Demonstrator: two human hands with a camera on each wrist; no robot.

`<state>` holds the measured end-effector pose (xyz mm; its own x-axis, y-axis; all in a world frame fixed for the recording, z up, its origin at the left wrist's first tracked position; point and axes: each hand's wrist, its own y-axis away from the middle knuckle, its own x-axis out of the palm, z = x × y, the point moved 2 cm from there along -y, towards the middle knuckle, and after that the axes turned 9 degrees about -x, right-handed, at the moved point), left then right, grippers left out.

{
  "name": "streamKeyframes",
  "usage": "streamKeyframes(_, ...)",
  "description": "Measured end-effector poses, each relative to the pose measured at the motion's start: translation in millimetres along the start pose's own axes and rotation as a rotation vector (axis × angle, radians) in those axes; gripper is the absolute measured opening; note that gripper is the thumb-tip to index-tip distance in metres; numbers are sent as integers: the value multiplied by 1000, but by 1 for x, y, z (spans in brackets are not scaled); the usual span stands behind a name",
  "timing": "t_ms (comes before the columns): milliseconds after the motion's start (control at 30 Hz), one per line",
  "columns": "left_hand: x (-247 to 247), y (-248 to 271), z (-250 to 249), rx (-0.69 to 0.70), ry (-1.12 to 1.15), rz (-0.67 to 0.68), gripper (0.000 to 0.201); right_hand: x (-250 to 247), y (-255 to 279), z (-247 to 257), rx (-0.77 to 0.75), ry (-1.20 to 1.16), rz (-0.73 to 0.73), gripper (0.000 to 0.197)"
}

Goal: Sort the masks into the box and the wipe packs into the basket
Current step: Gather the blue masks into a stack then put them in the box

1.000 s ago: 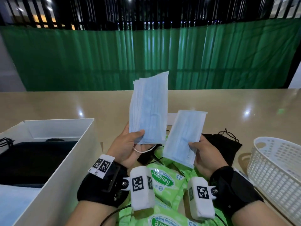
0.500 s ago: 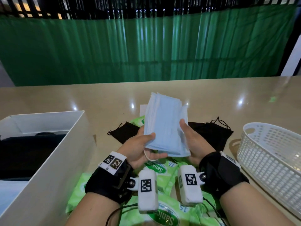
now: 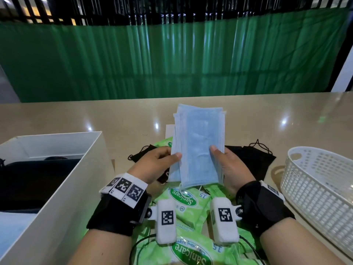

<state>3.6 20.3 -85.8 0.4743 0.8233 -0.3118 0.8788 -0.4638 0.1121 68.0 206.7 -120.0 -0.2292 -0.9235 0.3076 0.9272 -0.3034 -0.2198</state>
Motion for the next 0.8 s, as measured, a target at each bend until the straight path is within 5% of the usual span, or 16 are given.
streamKeyframes(100, 9, 5, -7, 78, -52, 66, 17, 1, 1, -2, -9, 61, 103, 69)
streamKeyframes(200, 18, 0, -1, 37, -81, 89, 75, 4, 1, -1, -31, 80, 184, 84)
streamKeyframes(267, 25, 1, -1, 91, -17, 136, 89, 5, 2, -1, -53, 24, 207, 86)
streamKeyframes(467, 33, 8, -17, 170, 347, 198, 36, 12, 2, -1, -58, -134, 231, 93)
streamKeyframes(600, 29, 9, -16, 172, 320, 203, 37, 15, 4, -2, -9, -118, 290, 97)
streamKeyframes(800, 36, -4, -7, 145, 491, 100, 112, 17, 7, -5, 29, -87, 306, 78)
